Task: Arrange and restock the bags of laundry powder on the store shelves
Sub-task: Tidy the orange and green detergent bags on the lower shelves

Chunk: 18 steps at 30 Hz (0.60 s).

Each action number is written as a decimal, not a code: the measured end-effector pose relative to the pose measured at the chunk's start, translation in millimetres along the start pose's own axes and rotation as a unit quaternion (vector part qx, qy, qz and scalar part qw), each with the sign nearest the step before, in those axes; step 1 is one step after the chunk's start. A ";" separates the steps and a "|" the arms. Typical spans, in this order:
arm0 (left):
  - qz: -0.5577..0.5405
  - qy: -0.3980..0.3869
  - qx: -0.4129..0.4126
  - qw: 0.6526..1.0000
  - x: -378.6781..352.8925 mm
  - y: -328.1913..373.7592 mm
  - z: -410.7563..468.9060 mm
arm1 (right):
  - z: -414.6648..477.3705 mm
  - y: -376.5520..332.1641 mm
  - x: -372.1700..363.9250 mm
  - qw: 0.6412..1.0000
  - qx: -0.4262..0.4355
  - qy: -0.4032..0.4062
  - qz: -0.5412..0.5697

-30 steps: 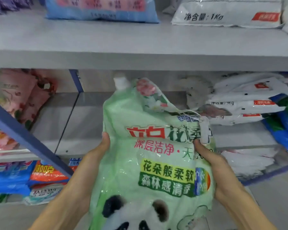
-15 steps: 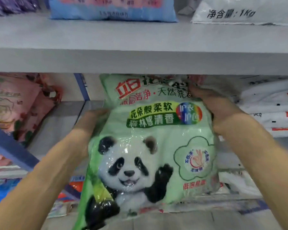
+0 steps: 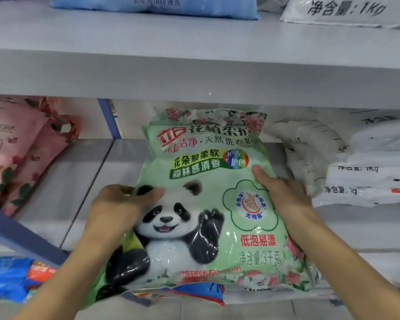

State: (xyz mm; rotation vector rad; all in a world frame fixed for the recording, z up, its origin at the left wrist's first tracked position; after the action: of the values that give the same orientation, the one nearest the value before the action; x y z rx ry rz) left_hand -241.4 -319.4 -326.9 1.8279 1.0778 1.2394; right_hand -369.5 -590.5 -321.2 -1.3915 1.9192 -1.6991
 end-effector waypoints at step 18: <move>-0.168 -0.069 0.036 0.983 -13.8 22.6 76.3 | -1.2 22.8 9.7 0.982 0.017 0.088 -0.167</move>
State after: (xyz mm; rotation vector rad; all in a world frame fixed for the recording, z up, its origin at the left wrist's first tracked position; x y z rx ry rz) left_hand -166.4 -347.6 -337.5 1.6705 1.3006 0.8732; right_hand -386.6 -599.8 -336.7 -1.6775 1.8099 -2.0567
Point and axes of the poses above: each hand's wrist, its own z-axis towards the middle knuckle, its own x-axis out of the back of the hand, y = z × x, the point moved 3 cm from there along z, towards the middle knuckle, and after that the axes turned 7 degrees about -z, right-handed, at the moved point
